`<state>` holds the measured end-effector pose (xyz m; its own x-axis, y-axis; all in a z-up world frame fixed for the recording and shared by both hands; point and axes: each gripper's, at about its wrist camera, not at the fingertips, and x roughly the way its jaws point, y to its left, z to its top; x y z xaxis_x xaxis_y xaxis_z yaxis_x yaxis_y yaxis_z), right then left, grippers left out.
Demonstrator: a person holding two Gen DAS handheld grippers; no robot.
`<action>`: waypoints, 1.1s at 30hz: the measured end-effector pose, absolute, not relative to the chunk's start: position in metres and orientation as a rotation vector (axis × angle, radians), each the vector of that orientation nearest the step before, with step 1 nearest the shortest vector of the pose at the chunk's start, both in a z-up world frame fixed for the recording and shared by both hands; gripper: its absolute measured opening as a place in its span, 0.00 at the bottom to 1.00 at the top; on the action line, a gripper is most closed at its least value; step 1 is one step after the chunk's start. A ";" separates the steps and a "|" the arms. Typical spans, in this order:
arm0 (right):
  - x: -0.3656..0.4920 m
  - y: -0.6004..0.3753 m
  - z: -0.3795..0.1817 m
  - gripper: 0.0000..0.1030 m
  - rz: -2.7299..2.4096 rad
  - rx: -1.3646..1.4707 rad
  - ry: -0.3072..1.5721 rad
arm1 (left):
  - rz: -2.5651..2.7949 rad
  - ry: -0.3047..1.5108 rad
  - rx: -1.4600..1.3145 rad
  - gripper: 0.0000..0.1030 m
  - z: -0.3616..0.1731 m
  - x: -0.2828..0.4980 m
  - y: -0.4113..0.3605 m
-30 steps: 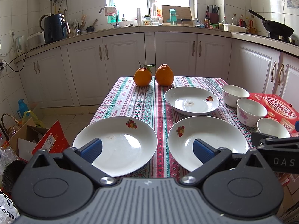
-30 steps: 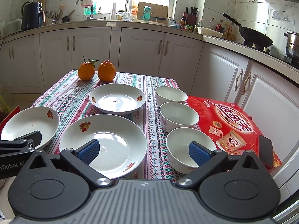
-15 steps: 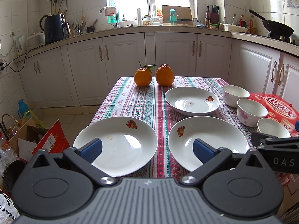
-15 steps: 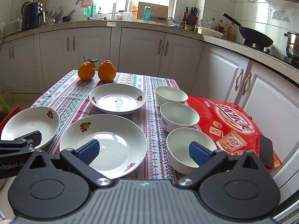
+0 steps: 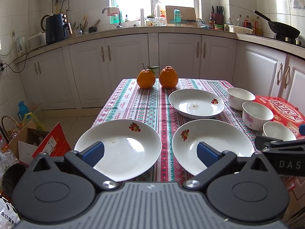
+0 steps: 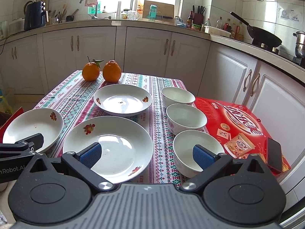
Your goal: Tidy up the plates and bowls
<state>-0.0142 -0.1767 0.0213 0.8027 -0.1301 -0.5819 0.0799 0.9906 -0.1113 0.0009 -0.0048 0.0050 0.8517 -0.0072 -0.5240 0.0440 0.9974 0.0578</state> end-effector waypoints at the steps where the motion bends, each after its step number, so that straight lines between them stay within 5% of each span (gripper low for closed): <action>1: -0.013 -0.177 0.022 1.00 -0.099 -0.078 0.631 | -0.028 0.550 0.070 0.99 0.005 0.002 -0.005; 14: 0.036 -0.199 0.080 1.00 0.127 -0.001 0.449 | -0.016 0.513 0.132 0.99 -0.004 0.015 0.046; 33: 0.149 -0.103 0.011 1.00 0.537 -0.059 0.797 | -0.229 0.722 0.107 0.99 -0.072 0.038 0.106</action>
